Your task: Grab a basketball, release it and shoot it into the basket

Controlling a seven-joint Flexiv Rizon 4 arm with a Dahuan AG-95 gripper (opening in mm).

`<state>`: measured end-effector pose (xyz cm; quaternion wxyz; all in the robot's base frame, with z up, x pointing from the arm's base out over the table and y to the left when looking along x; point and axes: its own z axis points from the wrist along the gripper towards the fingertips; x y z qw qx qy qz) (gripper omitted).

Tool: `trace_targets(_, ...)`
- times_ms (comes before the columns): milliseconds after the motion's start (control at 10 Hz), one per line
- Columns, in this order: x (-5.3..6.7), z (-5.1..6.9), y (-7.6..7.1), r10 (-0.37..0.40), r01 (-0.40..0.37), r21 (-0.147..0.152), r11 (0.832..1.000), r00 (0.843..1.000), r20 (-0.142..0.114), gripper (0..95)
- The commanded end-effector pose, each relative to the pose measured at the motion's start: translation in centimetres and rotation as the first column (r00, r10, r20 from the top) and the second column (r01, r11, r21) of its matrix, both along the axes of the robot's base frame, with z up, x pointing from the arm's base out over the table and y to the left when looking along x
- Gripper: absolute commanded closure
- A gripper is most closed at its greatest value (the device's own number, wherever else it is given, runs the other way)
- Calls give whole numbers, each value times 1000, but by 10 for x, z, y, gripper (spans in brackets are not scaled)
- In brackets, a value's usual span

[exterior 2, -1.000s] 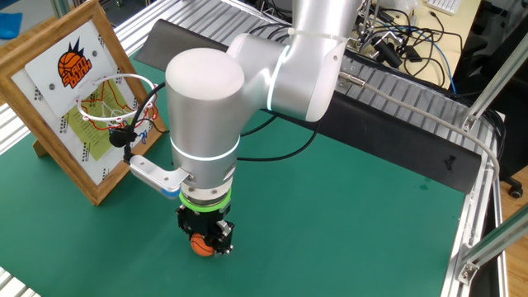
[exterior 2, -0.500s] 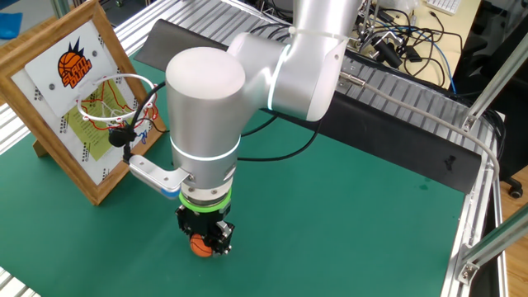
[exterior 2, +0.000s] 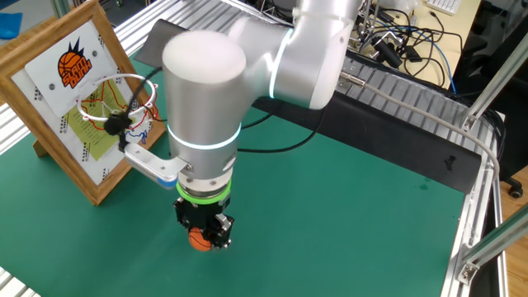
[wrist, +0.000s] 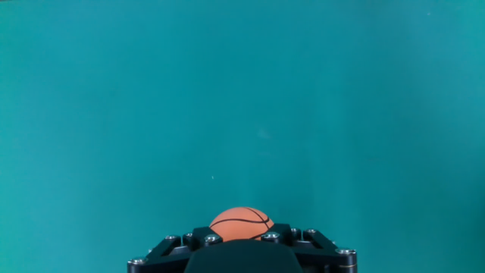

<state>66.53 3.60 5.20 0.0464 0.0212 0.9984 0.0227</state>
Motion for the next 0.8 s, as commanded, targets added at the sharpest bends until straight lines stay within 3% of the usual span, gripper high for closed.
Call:
trace_targets(100, -1, 15, -2, 4, -4, -3, 1000, 1000, -9, 570)
trace_targets(400, -5, 48, -9, 10, -11, -9, 1000, 1000, -21, 570)
trace_targets(600, -9, 63, -14, 21, -21, -11, 1000, 999, -31, 570)
trace_targets(800, -14, 85, -26, 39, -39, -12, 999, 998, -45, 570)
